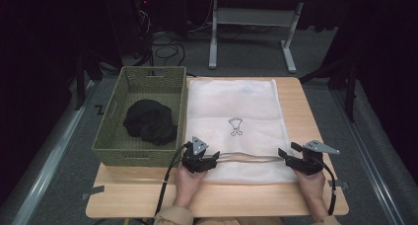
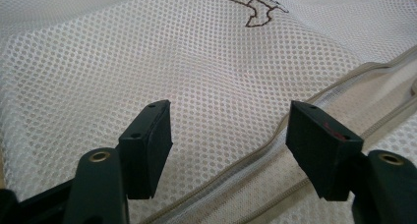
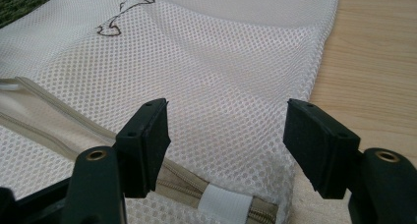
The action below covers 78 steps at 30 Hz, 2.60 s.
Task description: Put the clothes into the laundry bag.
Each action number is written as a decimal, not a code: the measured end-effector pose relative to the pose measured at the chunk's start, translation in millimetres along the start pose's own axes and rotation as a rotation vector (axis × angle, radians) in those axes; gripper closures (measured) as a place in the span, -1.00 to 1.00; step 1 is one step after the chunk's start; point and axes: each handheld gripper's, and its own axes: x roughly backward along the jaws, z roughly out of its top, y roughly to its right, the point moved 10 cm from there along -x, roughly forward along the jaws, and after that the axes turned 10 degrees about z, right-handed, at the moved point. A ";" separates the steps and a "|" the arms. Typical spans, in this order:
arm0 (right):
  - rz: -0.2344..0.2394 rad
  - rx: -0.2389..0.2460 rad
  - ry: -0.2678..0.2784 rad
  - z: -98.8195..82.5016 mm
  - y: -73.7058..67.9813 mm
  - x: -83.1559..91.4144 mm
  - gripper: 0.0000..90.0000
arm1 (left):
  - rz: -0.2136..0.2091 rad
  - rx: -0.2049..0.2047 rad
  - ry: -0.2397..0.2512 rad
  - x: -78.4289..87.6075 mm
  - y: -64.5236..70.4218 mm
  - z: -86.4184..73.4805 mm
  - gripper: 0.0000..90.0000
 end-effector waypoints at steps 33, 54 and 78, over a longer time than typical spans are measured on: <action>0.007 0.053 -0.097 -1.6 -6.8 4.1 -0.09 | -0.007 0.007 0.003 0.5 -0.9 0.5 -0.30; 0.110 0.261 -0.206 14.8 -64.9 -35.2 -0.13 | 0.002 -0.006 0.005 0.6 -0.3 0.5 -0.32; 0.126 0.376 -0.317 6.1 -93.8 -80.5 -0.04 | -0.001 -0.002 0.009 1.5 -1.4 0.6 -0.33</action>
